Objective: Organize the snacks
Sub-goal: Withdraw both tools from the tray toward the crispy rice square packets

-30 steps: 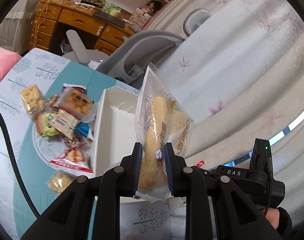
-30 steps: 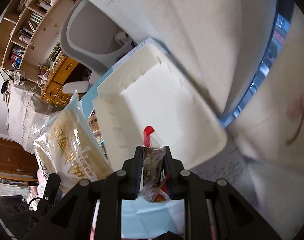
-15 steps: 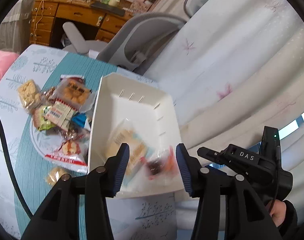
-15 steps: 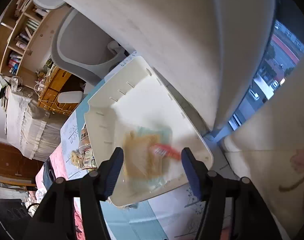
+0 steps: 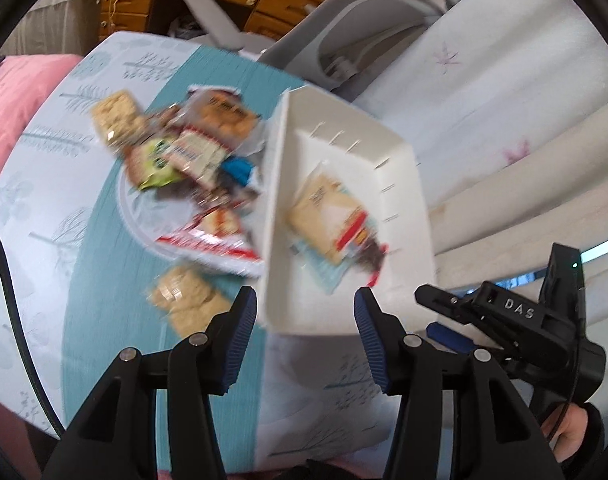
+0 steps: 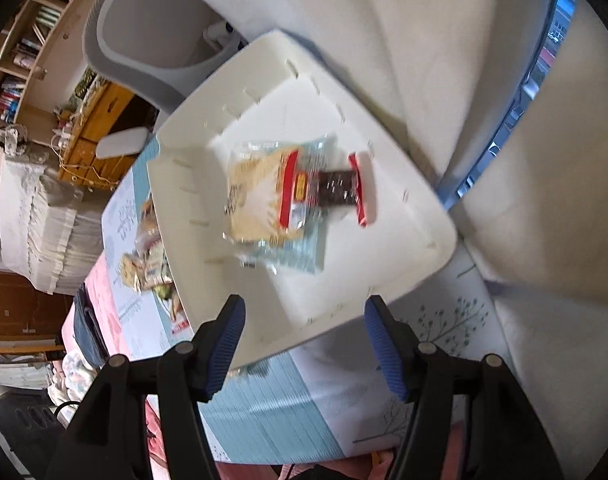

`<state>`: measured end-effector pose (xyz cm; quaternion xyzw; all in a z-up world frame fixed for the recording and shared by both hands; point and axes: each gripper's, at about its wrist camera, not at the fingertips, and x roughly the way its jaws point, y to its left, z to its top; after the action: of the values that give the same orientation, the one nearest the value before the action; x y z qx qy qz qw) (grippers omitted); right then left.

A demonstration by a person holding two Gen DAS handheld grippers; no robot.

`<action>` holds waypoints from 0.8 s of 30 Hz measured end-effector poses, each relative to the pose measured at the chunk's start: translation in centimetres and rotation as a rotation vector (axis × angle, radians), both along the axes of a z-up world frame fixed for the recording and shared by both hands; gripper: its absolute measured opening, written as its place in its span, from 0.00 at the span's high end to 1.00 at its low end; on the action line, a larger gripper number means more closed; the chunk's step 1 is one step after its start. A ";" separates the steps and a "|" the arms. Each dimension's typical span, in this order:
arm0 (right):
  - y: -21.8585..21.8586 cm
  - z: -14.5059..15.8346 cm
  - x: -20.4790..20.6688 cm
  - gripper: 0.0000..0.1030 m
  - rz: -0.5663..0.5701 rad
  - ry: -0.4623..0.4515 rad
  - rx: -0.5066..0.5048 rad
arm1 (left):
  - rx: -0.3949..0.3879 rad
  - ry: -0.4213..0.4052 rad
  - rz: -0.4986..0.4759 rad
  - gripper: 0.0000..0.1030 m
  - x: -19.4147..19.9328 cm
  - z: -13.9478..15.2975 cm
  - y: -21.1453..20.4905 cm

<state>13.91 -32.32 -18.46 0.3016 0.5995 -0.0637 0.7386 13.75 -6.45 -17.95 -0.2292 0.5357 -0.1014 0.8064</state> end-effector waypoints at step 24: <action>12.5 -3.5 -2.7 0.38 -0.052 0.105 0.038 | 0.074 0.093 -0.018 0.37 -2.1 -1.2 15.2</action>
<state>11.23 -19.81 -21.98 0.3271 0.6306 -0.0872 0.6984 11.68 8.77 -19.11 -0.1990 0.5778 -0.0779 0.7877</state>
